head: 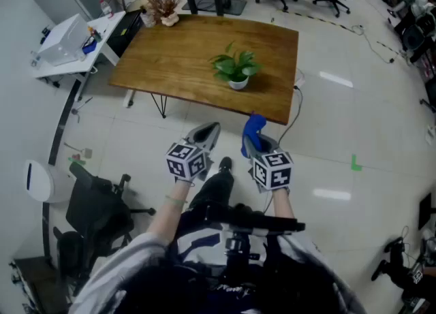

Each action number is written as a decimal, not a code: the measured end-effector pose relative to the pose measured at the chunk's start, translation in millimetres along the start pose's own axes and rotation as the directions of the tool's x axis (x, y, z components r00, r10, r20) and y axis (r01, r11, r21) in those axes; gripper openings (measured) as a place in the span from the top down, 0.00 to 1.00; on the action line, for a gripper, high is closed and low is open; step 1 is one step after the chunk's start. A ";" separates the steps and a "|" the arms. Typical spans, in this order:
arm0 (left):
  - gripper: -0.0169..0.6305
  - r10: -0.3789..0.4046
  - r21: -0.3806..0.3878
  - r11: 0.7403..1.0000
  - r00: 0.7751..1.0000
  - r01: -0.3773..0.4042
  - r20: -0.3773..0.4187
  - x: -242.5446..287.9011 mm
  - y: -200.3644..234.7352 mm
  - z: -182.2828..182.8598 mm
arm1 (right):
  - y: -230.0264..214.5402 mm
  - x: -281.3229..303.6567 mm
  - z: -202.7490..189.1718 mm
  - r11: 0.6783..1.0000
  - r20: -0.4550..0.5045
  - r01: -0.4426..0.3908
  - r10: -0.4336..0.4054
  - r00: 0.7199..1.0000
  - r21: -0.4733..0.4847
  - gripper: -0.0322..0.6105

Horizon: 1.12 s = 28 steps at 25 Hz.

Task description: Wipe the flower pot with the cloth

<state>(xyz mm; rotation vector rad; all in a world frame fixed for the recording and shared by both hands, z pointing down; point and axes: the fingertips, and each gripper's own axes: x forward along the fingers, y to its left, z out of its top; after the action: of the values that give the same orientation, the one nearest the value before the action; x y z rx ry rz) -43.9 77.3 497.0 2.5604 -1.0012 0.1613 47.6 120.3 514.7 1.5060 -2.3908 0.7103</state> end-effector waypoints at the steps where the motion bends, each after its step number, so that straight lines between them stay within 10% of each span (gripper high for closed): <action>1: 0.96 -0.002 -0.003 1.000 1.000 0.002 -0.003 5.7 6.7 1.0 | -3.5 7.8 2.1 1.000 -0.003 0.003 -0.003 1.000 0.002 0.86; 17: 0.96 -0.094 -0.116 0.990 0.988 0.080 -0.120 134.0 143.5 3.4 | -98.0 150.0 41.4 0.986 -0.126 0.156 -0.148 0.981 0.053 0.86; 28: 0.96 -0.222 -0.155 0.969 0.958 0.195 -0.180 181.9 160.7 4.9 | -138.7 204.3 78.2 0.982 -0.189 0.188 -0.189 0.964 -0.021 0.86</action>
<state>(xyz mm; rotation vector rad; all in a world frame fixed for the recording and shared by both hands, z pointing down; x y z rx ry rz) -17.8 -146.9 586.4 2.4491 -0.6415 0.2719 85.0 -128.8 575.0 1.5621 -2.0764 0.7681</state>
